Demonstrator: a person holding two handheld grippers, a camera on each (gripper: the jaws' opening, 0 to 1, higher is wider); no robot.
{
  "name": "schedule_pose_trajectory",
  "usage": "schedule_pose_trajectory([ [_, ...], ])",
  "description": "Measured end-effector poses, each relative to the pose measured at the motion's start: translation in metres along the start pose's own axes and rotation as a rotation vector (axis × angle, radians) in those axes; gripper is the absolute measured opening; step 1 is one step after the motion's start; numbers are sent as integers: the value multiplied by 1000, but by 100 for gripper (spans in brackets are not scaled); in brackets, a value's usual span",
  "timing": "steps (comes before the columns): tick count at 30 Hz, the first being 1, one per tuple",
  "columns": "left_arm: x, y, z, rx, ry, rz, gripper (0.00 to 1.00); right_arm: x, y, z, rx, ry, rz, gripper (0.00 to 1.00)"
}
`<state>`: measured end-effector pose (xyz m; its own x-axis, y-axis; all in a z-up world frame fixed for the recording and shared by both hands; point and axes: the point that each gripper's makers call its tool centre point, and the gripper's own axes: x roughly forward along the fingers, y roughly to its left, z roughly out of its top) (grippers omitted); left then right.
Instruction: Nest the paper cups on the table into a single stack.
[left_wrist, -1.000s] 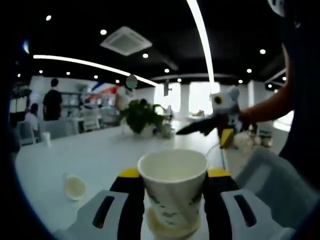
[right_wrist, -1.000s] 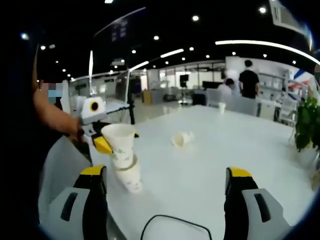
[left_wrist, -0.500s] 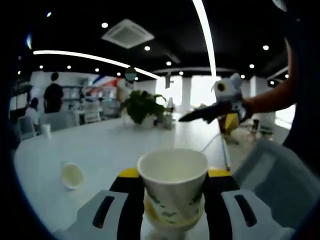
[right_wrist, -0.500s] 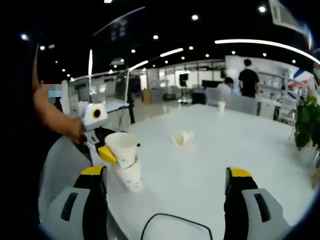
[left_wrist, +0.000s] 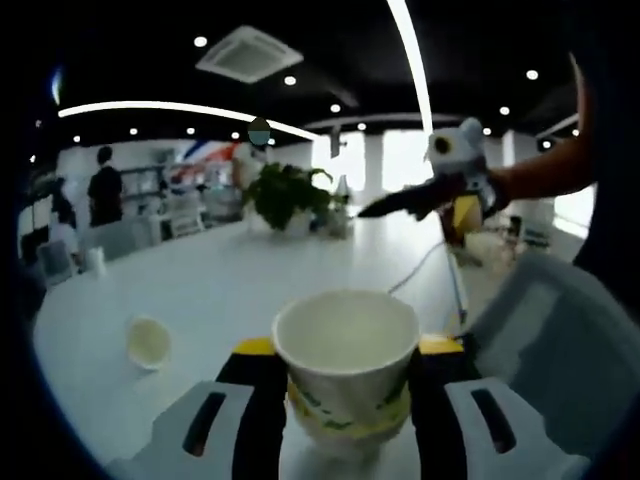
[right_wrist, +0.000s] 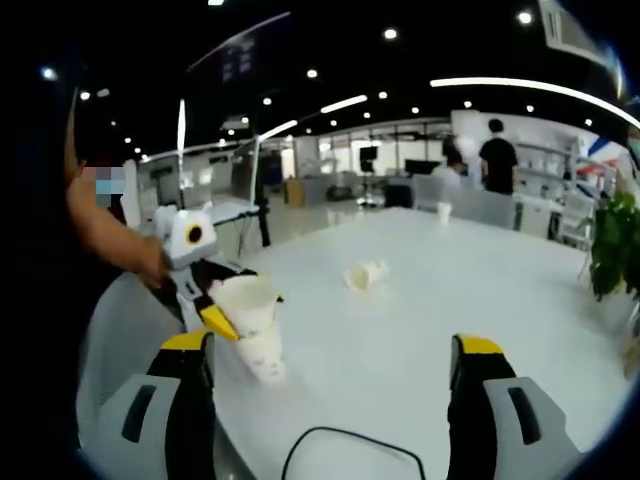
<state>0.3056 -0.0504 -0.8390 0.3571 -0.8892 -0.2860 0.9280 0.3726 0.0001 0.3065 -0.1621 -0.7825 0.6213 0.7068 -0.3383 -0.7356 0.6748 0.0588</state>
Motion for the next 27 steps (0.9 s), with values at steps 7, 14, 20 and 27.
schedule_pose_trajectory([
  [7,-1,3,4,-18,-12,2,51,2,-2,1,1,2,2,96],
  [14,-2,11,12,-57,-52,25,77,4,-4,0,3,2,4,96],
  [20,-8,24,31,-86,-99,69,97,5,-6,1,4,0,-1,97],
  [27,-28,49,46,-48,-103,116,98,5,-10,2,12,-10,-12,98],
])
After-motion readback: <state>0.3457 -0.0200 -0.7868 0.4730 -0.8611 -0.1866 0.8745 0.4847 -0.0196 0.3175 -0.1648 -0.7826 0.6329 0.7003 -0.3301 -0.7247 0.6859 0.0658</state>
